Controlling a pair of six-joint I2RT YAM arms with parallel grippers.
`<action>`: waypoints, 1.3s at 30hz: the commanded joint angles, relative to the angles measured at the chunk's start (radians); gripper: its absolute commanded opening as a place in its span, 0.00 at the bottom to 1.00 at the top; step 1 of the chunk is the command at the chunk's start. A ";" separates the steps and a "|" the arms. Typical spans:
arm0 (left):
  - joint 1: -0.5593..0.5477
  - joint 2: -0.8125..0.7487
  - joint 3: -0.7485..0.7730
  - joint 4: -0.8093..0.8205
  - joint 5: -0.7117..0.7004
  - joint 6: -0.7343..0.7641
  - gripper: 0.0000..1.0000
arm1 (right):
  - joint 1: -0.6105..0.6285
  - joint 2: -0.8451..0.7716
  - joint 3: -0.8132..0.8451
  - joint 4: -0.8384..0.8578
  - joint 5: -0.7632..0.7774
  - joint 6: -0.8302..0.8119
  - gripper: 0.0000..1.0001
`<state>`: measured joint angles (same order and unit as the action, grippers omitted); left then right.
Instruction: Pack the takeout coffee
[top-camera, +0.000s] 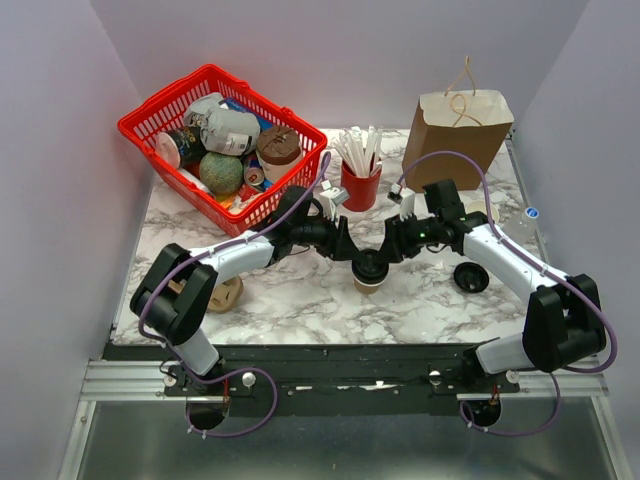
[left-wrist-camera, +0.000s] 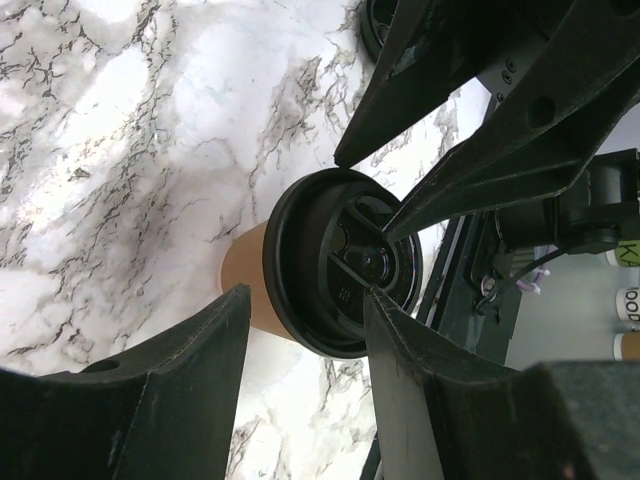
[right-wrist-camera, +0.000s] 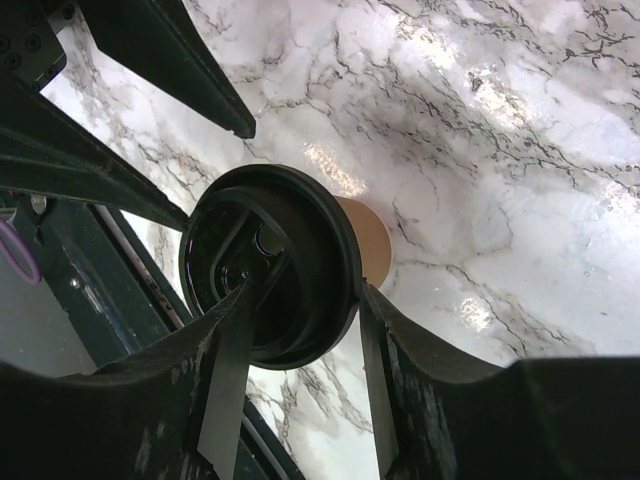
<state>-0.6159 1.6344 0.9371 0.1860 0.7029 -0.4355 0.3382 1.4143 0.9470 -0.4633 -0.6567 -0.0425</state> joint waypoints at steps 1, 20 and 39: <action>-0.004 -0.033 0.011 -0.008 -0.029 0.023 0.57 | -0.004 0.006 0.004 -0.023 -0.026 -0.031 0.53; -0.013 -0.038 -0.038 0.020 -0.010 0.012 0.57 | 0.013 -0.040 -0.045 -0.058 -0.026 -0.083 0.52; -0.012 -0.053 -0.064 0.073 0.058 0.009 0.57 | 0.021 -0.009 -0.019 -0.043 0.005 -0.069 0.57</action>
<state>-0.6239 1.6115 0.8963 0.2043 0.7044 -0.4305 0.3523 1.3876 0.9108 -0.4915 -0.6708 -0.1051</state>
